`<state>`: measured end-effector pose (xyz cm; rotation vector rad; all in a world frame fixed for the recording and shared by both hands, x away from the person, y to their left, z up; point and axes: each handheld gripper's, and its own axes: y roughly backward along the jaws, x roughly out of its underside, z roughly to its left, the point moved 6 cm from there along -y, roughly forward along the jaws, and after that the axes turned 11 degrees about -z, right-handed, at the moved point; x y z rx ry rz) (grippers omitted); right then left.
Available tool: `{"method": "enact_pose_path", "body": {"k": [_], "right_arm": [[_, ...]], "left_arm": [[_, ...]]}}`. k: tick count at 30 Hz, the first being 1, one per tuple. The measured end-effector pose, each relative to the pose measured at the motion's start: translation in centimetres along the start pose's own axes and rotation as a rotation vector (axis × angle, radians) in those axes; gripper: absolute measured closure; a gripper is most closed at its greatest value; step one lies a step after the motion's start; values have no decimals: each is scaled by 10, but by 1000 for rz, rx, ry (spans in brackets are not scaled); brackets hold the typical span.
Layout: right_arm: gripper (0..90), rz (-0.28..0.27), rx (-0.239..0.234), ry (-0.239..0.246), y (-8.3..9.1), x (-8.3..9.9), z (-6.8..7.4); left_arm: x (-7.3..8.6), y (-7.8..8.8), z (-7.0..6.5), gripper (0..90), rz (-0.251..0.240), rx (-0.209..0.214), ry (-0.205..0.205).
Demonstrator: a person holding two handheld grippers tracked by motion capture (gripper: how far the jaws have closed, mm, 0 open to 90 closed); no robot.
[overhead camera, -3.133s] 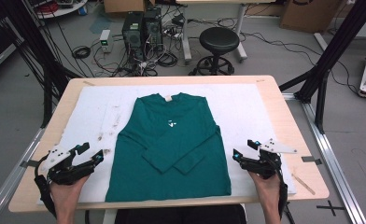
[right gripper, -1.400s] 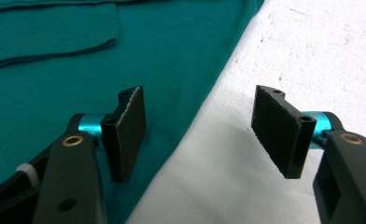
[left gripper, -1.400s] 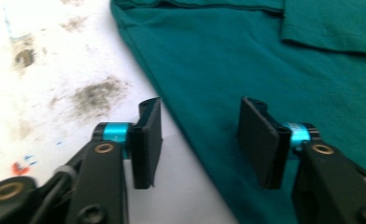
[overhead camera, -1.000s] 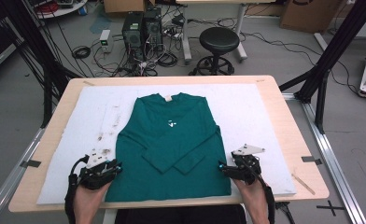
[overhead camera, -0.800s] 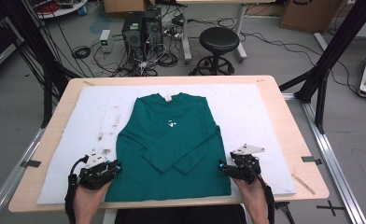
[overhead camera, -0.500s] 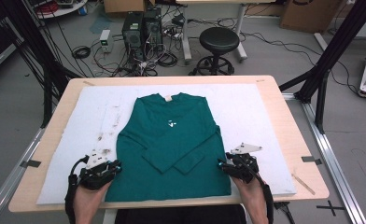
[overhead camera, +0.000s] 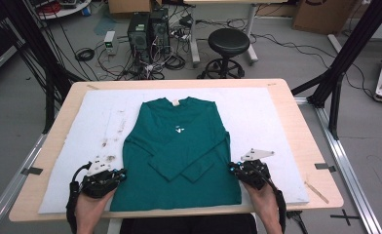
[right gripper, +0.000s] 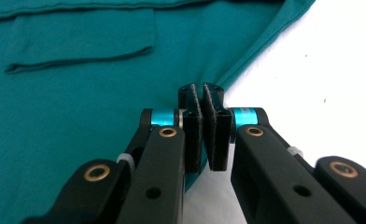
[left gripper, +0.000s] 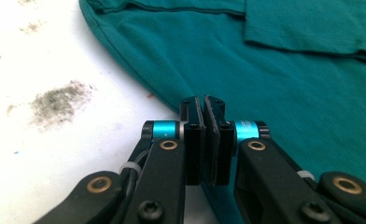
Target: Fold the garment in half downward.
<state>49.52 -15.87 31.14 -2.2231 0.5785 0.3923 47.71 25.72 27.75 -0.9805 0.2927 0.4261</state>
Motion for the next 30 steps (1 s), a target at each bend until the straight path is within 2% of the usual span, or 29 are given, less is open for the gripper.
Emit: {"method": "enact_pose_path", "body": {"k": [10,21,26,30], "right_arm": [[875,-14,-28,-5,22,12,7],[874,-36,-42,14,35,19,14],[874,-42,-80,-2,39,24,14],[874,-49,-96,7,44,27,15]], "left_arm": [[7,16,-12,862,12,55,-39],[13,24,-18,862,5,84,-63],[15,27,-22,862,8,106,-64],[17,31,-25,862,13,119,-80]]}}
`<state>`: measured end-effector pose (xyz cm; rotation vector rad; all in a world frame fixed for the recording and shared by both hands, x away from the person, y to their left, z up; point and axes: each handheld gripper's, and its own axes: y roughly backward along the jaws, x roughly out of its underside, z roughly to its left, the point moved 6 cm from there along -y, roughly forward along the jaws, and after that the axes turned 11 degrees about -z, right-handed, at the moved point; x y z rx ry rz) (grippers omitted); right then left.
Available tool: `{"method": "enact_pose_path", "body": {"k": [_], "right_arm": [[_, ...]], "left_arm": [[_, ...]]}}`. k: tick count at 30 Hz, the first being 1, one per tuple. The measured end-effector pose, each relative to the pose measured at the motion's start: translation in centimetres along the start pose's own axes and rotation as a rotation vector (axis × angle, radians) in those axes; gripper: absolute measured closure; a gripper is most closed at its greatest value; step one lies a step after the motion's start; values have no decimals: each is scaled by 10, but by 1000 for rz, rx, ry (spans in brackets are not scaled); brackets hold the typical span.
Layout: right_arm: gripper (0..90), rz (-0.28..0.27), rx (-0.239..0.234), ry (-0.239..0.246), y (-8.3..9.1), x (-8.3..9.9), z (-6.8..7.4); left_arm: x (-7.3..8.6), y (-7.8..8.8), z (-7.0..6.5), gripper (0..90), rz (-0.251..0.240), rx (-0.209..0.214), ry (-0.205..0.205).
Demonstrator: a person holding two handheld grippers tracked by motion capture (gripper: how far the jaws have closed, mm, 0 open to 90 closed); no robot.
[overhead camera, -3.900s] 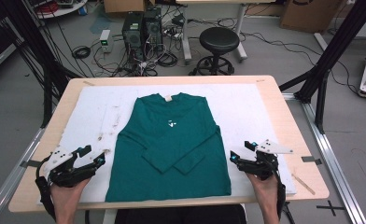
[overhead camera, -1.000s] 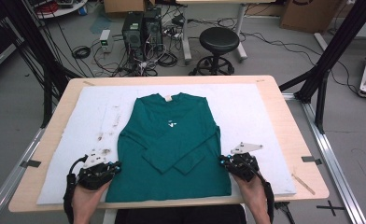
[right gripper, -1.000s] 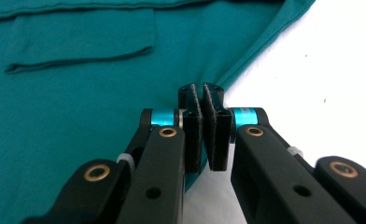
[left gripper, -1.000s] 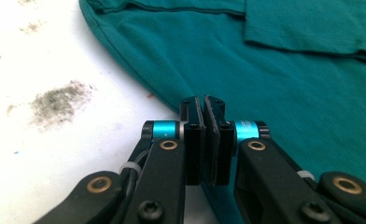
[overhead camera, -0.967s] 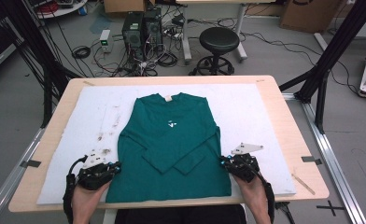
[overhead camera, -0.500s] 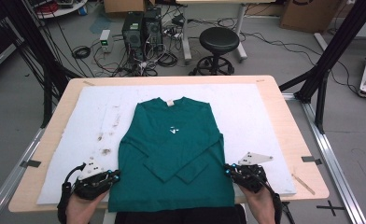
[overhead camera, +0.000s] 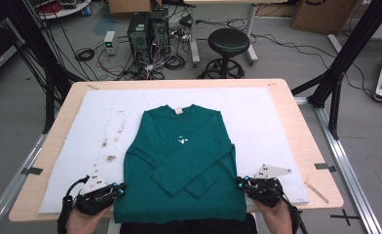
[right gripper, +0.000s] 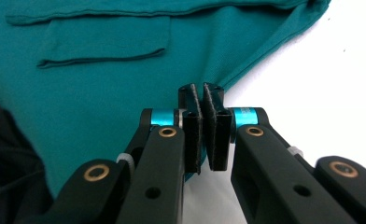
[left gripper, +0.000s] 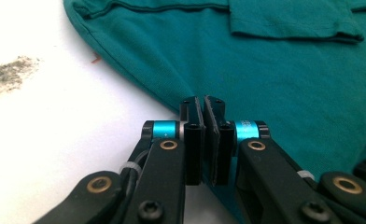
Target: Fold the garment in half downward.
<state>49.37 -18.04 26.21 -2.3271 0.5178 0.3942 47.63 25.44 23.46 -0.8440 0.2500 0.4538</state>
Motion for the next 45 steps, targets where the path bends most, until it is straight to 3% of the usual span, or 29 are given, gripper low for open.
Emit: {"method": "enact_pose_path", "body": {"k": [5,15,19,33,36,40,41,45], "right_arm": [[874,-8,-11,25,6,6,4],[874,-7,-42,28,18,17,11],[874,-2,-58,34,24,22,15],[867,2,-87,4,35,30,19],[792,-1,-89,-2,35,29,18],[635,3,-90,-13,34,28,16],[565,-2,-81,-16,34,27,15],[425,-18,-46,-50,34,24,10]], "left_arm": [[4,3,-5,862,-5,21,3],[10,13,-17,861,-4,67,-12],[11,16,-20,860,-1,93,5],[14,20,-27,856,15,128,2],[12,20,-27,818,7,124,2],[8,20,-22,600,-16,96,12],[7,20,-21,560,-22,94,21],[3,21,-15,450,-46,78,41]]}}
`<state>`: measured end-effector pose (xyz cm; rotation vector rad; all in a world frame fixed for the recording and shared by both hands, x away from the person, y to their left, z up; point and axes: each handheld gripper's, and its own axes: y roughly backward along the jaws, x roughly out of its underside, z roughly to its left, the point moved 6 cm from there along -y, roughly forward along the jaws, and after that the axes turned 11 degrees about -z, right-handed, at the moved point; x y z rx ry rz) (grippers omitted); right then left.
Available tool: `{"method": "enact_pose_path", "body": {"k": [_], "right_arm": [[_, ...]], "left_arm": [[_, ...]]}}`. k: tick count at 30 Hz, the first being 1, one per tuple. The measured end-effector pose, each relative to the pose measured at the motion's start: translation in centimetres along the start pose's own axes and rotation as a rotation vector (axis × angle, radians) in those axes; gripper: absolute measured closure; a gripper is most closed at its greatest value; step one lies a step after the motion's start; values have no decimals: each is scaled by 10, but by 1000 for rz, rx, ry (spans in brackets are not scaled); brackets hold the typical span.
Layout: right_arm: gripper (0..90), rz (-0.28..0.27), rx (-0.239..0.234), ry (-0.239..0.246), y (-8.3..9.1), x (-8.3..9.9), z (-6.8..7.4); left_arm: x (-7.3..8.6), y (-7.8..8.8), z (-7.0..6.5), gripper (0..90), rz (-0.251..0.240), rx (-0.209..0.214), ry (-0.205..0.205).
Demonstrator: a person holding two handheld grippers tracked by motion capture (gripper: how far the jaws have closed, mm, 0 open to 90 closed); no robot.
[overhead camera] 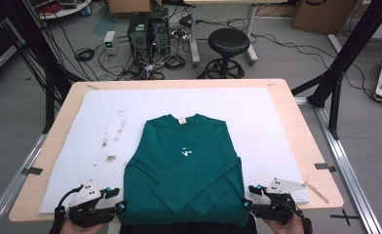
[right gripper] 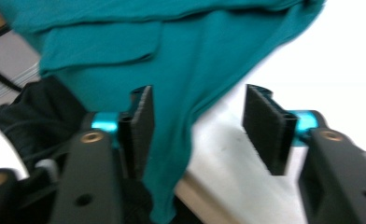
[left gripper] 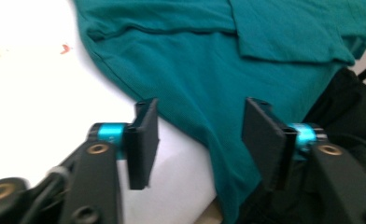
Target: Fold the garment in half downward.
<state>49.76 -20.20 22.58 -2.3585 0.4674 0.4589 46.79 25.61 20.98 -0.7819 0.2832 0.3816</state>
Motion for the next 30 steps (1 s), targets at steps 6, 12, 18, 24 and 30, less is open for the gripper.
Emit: {"method": "enact_pose_path", "body": {"k": [6,12,18,24,30], "right_arm": [[357,-51,38,-22,0,-10,-10],[314,-58,80,-7,-5,-20,-14],[311,-92,88,-26,-9,-32,-20],[325,-83,108,-26,-18,-41,-30],[337,-84,143,-5,-29,-51,-41]], "left_arm": [[-9,-4,4,409,-20,11,-9],[-16,-16,7,334,-21,18,-27],[-30,-24,13,327,-59,8,-33],[-51,-30,22,327,-88,-32,-46],[-74,-45,30,327,-89,-12,-38]]}}
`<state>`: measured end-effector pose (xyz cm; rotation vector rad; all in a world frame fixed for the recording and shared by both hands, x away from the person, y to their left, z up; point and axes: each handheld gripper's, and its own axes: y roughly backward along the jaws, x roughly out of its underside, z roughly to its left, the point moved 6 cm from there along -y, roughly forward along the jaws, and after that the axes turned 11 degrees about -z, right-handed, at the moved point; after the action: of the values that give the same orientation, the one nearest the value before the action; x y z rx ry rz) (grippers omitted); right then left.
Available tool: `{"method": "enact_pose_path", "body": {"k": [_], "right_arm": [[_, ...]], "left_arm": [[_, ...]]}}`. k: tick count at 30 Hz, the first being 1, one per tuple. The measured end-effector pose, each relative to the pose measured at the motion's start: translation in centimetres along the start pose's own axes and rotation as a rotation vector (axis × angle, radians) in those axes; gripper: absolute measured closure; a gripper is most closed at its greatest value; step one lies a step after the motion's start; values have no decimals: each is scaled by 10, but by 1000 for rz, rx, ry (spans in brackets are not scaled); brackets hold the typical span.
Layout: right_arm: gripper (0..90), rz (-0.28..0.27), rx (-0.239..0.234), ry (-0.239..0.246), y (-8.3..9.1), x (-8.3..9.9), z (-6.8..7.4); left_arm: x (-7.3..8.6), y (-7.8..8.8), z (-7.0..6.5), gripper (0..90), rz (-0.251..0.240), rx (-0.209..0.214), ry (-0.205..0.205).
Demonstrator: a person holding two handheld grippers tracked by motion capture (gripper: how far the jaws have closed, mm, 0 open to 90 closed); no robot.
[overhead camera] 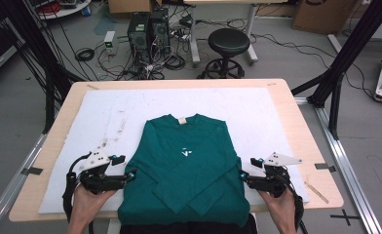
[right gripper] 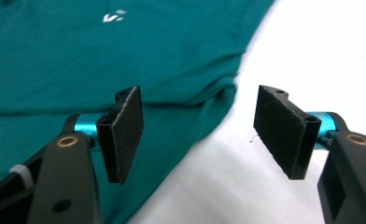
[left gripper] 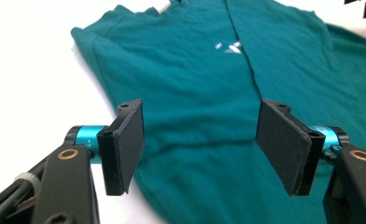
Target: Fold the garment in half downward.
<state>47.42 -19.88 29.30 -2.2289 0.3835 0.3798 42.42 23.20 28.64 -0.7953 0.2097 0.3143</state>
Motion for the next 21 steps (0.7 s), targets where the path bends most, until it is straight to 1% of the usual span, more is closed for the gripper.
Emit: {"method": "enact_pose_path", "body": {"k": [1,3,5,7,8,9,11,12,13,15,17,18,19,21], "right_arm": [[341,-3,5,1,-2,-1,-2],[343,-11,21,3,-6,-3,-6],[346,-12,20,1,-10,-5,-9],[350,-12,35,-1,-15,-6,-12],[351,-12,35,-1,-16,-6,-13],[351,-11,36,-6,-19,-6,-15],[357,-20,37,2,-24,-6,-17],[358,-18,38,-3,-26,-6,-18],[358,-15,36,-6,-28,-5,-19],[361,-7,50,1,-31,-4,-20],[362,-12,57,3,-31,-3,-20],[363,-16,57,4,-30,-3,-20],[363,-18,57,1,-30,-3,-21],[362,-16,55,-3,-30,-2,-21]], "left_arm": [[-3,-3,1,327,-3,0,-4],[-10,-9,4,327,-5,5,5],[-17,-15,5,327,-14,3,2],[-22,-20,7,327,-21,-13,-23],[-26,-23,9,334,-15,-26,-49],[-28,-26,11,370,-4,-39,-70],[-32,-33,17,386,29,-46,-77],[-34,-36,21,394,31,-54,-73],[-36,-40,25,393,35,-55,-59],[-38,-47,34,360,60,-49,-13],[-39,-53,43,332,75,-54,12],[-40,-56,47,331,78,-60,22],[-40,-57,49,331,76,-67,24],[-42,-63,56,330,90,-86,27]]}}
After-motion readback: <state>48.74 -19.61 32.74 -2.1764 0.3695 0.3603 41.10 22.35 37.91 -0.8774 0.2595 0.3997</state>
